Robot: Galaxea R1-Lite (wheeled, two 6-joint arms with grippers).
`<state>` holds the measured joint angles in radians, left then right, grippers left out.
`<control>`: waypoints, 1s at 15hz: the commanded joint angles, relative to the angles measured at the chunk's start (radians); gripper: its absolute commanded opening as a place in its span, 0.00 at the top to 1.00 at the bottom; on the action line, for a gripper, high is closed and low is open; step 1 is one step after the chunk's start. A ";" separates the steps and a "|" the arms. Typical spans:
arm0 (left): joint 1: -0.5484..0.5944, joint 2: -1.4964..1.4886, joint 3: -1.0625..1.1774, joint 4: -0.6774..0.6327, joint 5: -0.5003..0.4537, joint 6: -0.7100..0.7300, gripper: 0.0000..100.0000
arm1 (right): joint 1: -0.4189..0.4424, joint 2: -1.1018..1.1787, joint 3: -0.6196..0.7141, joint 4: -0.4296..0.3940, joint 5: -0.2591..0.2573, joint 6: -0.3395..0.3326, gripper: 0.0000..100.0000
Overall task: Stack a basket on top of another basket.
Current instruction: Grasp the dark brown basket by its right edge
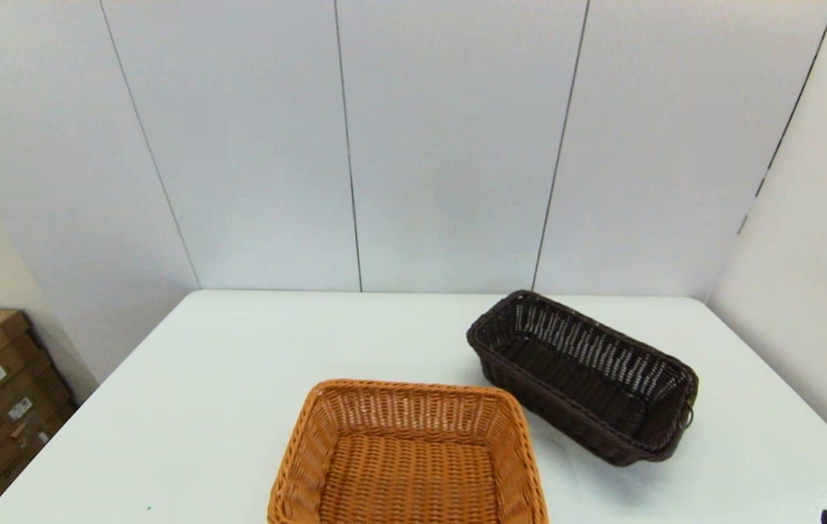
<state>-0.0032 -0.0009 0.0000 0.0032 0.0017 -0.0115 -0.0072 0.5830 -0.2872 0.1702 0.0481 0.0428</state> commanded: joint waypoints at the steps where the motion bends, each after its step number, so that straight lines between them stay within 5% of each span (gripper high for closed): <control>1: 0.000 -0.001 0.000 0.000 0.000 -0.001 0.00 | 0.000 0.324 -0.153 0.012 -0.016 0.002 0.00; 3: 0.000 -0.001 0.000 0.000 0.000 -0.001 0.00 | 0.000 0.419 -0.270 0.092 -0.022 -0.003 0.00; 7: 0.000 -0.001 0.000 0.000 0.000 -0.001 0.00 | 0.000 0.523 -0.507 0.387 -0.020 0.002 0.00; 15: 0.000 -0.001 0.000 0.000 0.000 -0.001 0.00 | 0.006 0.684 -0.604 0.580 -0.129 0.042 0.00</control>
<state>-0.0032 -0.0009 0.0000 0.0032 0.0009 -0.0115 -0.0043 1.2123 -0.8866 0.7283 -0.0585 0.0611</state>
